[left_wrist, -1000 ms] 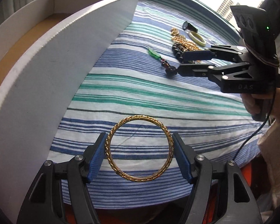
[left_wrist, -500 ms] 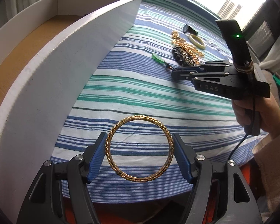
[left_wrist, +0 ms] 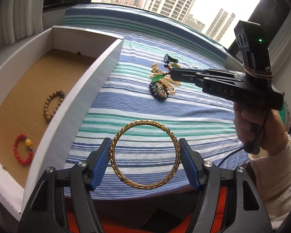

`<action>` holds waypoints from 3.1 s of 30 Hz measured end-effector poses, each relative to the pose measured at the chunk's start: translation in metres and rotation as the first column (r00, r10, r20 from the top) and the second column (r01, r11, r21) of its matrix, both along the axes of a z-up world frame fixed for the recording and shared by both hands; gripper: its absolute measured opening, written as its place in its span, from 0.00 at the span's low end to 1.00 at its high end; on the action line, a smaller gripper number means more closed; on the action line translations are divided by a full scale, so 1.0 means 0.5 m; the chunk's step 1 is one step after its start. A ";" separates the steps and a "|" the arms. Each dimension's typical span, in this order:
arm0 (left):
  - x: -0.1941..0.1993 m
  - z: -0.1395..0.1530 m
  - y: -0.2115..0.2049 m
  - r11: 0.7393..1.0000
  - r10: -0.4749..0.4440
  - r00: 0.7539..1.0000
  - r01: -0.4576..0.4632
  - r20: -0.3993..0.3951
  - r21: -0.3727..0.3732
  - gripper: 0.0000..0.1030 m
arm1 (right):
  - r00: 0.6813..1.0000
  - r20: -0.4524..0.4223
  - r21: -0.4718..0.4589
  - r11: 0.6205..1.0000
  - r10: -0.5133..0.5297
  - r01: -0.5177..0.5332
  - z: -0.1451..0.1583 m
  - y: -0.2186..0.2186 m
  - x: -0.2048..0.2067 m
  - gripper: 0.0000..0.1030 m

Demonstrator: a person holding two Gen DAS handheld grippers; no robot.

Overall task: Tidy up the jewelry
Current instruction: 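Carry the bangle and pendant into the white box and open both tools, then move both tools back over the remaining jewelry on the cloth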

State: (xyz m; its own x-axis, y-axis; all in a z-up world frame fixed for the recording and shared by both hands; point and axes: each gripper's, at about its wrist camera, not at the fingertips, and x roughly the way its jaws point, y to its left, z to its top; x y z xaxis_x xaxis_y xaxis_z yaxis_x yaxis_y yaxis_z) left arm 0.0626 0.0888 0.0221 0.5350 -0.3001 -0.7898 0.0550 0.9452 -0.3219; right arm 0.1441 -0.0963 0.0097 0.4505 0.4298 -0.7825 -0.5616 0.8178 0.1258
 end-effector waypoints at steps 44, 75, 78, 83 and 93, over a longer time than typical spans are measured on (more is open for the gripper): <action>0.024 -0.039 0.267 0.902 0.384 0.923 -0.381 0.029 0.202 0.91 | 0.983 0.139 0.042 0.992 -0.122 0.117 0.035 0.283 0.111 0.72; 0.067 -0.244 -0.136 0.976 -0.009 0.998 0.022 -0.062 0.218 0.94 | 0.828 0.085 -0.095 0.823 -0.554 0.560 -0.196 -0.234 -0.257 0.72; 0.068 -0.259 -0.142 0.973 -0.017 0.997 0.034 -0.073 0.227 0.94 | 0.812 0.098 -0.083 0.809 -0.575 0.583 -0.204 -0.252 -0.277 0.72; 0.067 -0.275 -0.151 0.965 -0.028 0.997 0.046 -0.071 0.257 0.95 | 0.788 0.092 -0.070 0.786 -0.608 0.615 -0.217 -0.268 -0.281 0.72; 0.060 -0.284 -0.164 0.948 -0.047 0.997 0.064 -0.064 0.311 0.99 | 0.797 0.094 -0.076 0.793 -0.597 0.604 -0.226 -0.249 -0.280 0.72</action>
State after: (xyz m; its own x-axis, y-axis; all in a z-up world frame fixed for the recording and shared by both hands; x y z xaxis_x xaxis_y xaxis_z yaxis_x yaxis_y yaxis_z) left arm 0.0926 0.0066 -0.1201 0.4772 -0.0617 -0.8766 0.1008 0.9948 -0.0151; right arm 0.0041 -0.2207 -0.1032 0.6411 -0.0201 -0.7672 0.0428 0.9990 0.0095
